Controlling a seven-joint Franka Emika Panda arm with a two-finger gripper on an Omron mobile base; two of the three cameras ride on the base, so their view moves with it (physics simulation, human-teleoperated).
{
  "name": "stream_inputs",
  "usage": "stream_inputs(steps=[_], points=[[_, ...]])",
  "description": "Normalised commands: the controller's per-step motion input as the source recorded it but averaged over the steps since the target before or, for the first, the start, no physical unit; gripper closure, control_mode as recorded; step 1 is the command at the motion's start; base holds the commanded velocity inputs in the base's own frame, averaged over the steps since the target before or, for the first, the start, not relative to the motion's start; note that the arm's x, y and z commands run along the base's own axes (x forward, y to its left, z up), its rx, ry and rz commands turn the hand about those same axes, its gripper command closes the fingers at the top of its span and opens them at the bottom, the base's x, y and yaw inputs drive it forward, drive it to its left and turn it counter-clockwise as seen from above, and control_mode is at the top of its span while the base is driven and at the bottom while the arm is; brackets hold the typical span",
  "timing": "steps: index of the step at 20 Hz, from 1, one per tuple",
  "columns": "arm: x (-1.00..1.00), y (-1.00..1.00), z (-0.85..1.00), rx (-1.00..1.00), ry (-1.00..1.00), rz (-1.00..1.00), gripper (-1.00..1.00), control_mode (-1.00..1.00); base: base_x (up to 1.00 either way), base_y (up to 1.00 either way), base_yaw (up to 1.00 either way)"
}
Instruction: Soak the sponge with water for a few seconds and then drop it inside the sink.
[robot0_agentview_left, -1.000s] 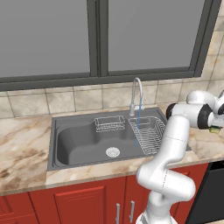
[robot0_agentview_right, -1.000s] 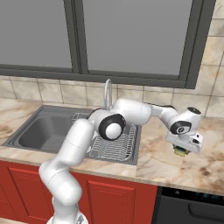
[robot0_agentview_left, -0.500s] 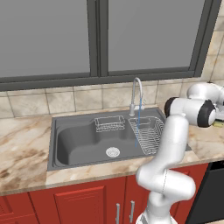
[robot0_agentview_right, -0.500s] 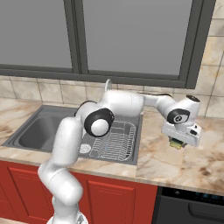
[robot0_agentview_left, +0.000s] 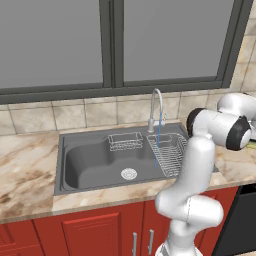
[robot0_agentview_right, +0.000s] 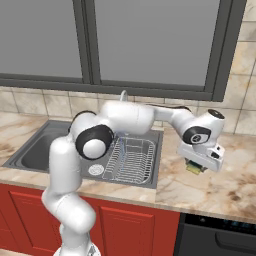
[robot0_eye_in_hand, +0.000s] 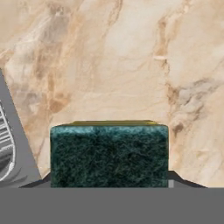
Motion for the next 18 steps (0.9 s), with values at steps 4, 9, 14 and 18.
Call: stream_inputs(steps=[4,9,14,18], points=[[-0.24,0.78,0.09,-0.06,-0.07,0.0,1.0,-1.0,0.0,0.0,0.0],[-0.28,0.88,0.11,-0.1,-0.08,0.0,1.0,-1.0,0.0,0.0,0.0],[-0.36,0.69,0.2,-0.11,-0.04,-0.03,1.0,-1.0,0.0,0.0,0.0],[-0.38,0.58,0.14,-0.12,0.0,-0.1,1.0,-1.0,0.0,0.0,0.0]])
